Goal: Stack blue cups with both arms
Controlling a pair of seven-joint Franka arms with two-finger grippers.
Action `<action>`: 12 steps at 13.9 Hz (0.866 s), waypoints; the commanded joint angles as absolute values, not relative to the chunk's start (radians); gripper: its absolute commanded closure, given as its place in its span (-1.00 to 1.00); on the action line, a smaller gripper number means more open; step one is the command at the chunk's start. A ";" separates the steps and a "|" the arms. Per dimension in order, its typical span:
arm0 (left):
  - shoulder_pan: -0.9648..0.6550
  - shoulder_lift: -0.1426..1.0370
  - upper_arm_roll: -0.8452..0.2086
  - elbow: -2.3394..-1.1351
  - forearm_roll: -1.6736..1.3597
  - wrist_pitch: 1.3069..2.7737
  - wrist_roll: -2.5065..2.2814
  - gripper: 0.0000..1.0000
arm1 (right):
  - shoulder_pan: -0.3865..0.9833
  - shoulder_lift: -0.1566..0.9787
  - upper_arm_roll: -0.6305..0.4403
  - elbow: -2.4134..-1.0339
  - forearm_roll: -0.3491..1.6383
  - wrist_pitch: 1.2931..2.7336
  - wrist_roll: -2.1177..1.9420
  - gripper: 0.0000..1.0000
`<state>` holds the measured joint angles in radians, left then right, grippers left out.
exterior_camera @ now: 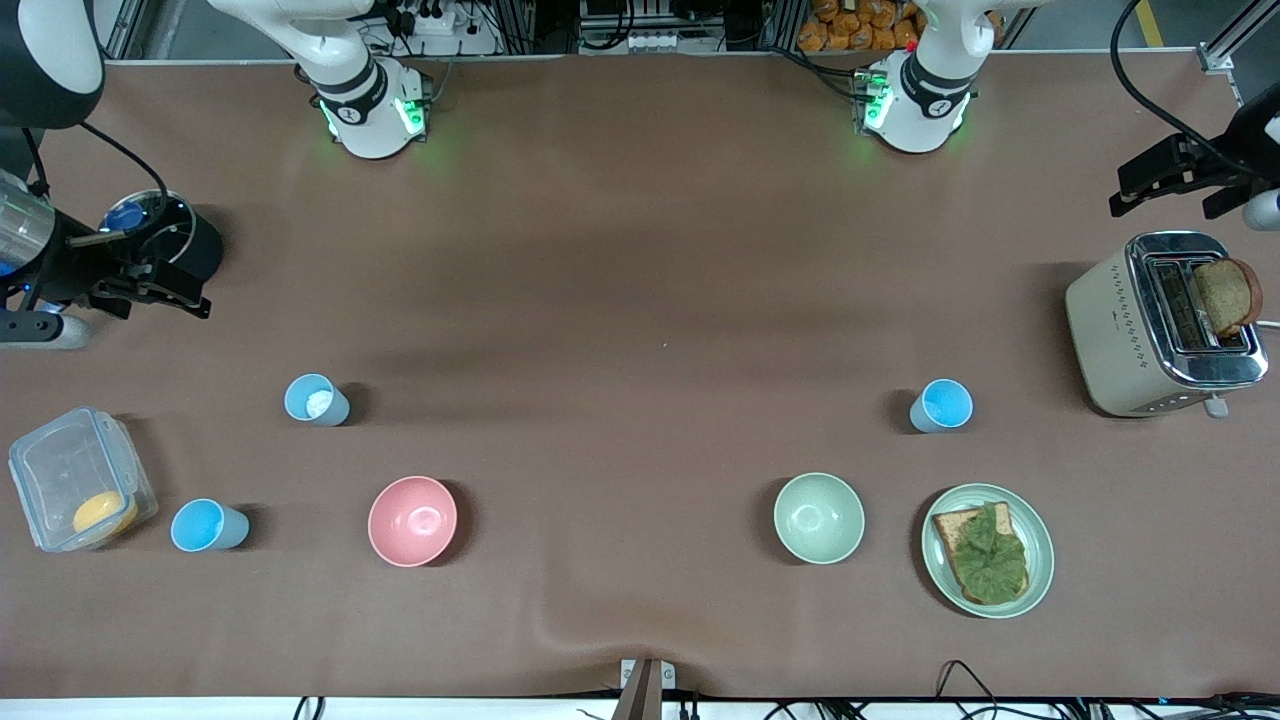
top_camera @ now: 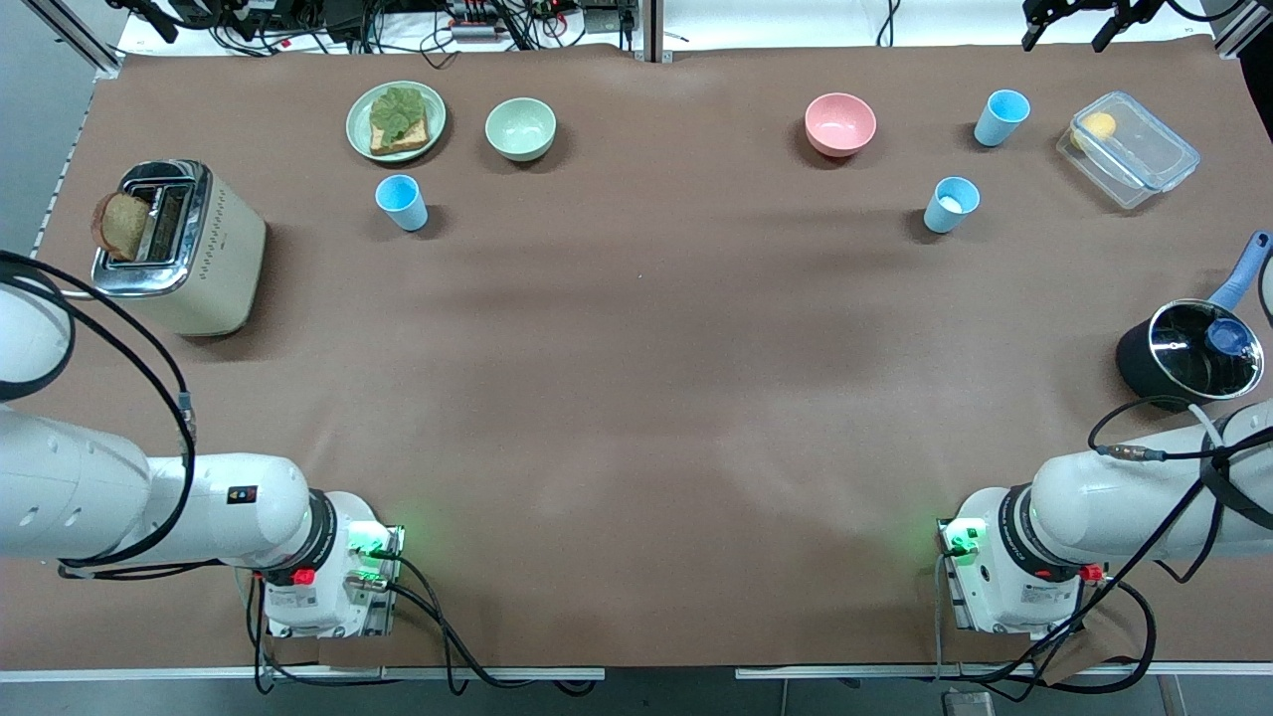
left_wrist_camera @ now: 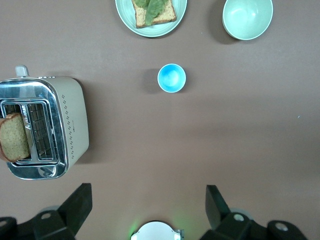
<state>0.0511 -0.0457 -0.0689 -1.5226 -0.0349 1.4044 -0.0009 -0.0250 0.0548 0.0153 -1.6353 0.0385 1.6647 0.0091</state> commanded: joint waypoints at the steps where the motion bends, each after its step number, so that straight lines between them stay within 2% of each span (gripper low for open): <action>1: 0.055 -0.048 -0.071 -1.520 -0.043 1.399 -0.023 -1.00 | -0.022 0.063 0.015 -1.615 0.026 1.649 0.021 -1.00; 12: 0.074 -0.048 -0.067 -1.520 -0.052 1.402 -0.040 -1.00 | -0.031 0.069 0.014 -1.618 0.029 1.620 0.020 -1.00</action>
